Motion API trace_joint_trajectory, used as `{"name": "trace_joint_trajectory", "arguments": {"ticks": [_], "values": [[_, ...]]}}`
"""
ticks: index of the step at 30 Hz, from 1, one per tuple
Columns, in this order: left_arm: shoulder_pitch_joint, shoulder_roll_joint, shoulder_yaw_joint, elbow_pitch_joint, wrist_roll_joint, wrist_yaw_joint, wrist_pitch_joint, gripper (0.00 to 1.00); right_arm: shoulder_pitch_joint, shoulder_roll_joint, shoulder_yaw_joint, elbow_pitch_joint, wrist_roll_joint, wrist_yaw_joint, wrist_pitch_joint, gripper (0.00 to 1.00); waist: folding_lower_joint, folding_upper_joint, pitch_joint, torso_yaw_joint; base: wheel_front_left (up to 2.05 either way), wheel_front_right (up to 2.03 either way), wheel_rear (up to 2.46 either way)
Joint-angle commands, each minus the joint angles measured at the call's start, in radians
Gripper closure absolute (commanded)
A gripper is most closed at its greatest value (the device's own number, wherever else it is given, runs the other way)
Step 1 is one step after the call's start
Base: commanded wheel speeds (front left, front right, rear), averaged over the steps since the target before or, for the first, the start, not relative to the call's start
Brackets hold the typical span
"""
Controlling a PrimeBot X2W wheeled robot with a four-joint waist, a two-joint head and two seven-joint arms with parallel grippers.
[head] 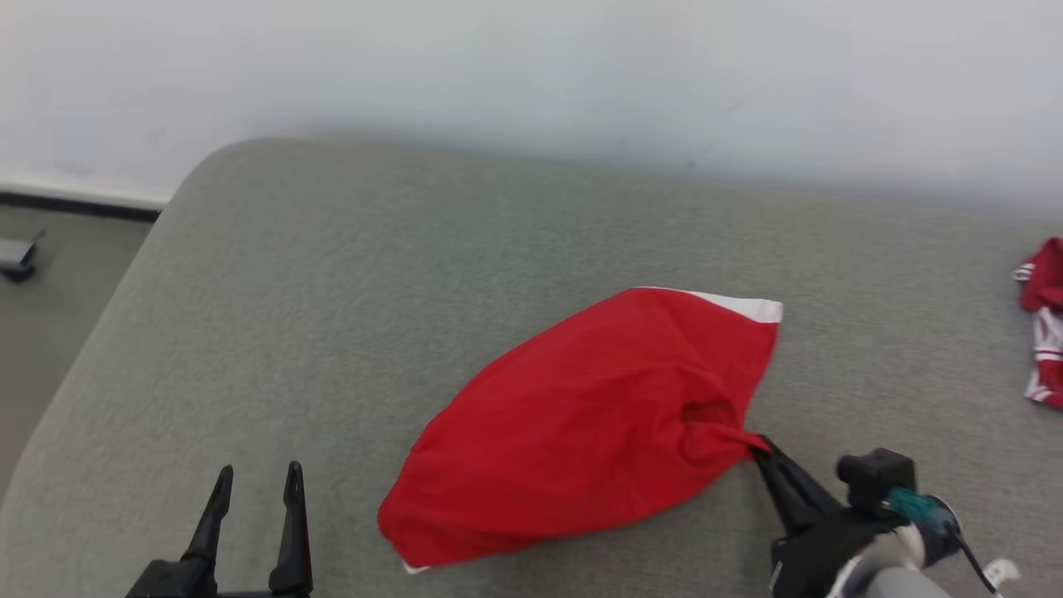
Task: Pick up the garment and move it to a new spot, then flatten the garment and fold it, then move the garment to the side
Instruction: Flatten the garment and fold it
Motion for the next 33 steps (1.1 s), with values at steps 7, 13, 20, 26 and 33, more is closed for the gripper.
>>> {"name": "trace_joint_trajectory", "arguments": {"ticks": [7,13,20,26,33], "values": [[0.045,-0.019,0.016,-0.003,0.010,-0.004,-0.003,0.00,0.175,-0.079,-0.111,-0.229,-0.040,0.000,0.031,1.00,-0.0001,-0.0001,-0.068,-0.154,0.00,0.00,0.00],[0.049,-0.031,0.026,-0.007,0.009,-0.005,-0.003,0.00,0.325,-0.113,-0.234,-0.455,-0.087,0.000,0.172,1.00,-0.0001,-0.0001,-0.064,-0.204,0.00,0.00,0.00],[0.037,-0.042,0.026,-0.006,0.013,-0.011,-0.003,0.00,0.551,-0.086,-0.428,-0.725,-0.111,0.000,0.377,1.00,-0.0001,-0.0001,-0.048,-0.216,0.00,0.00,0.00],[0.038,-0.049,0.026,-0.006,0.015,-0.016,-0.003,0.00,0.633,-0.043,-0.504,-0.858,-0.133,0.000,0.469,1.00,-0.0001,-0.0001,-0.033,-0.203,0.00,0.00,0.00],[0.023,-0.051,0.023,0.003,0.022,-0.018,-0.003,0.00,0.535,-0.048,-0.453,-0.835,-0.153,0.000,0.483,1.00,-0.0001,-0.0001,-0.033,-0.171,0.00,0.00,0.00]]}}
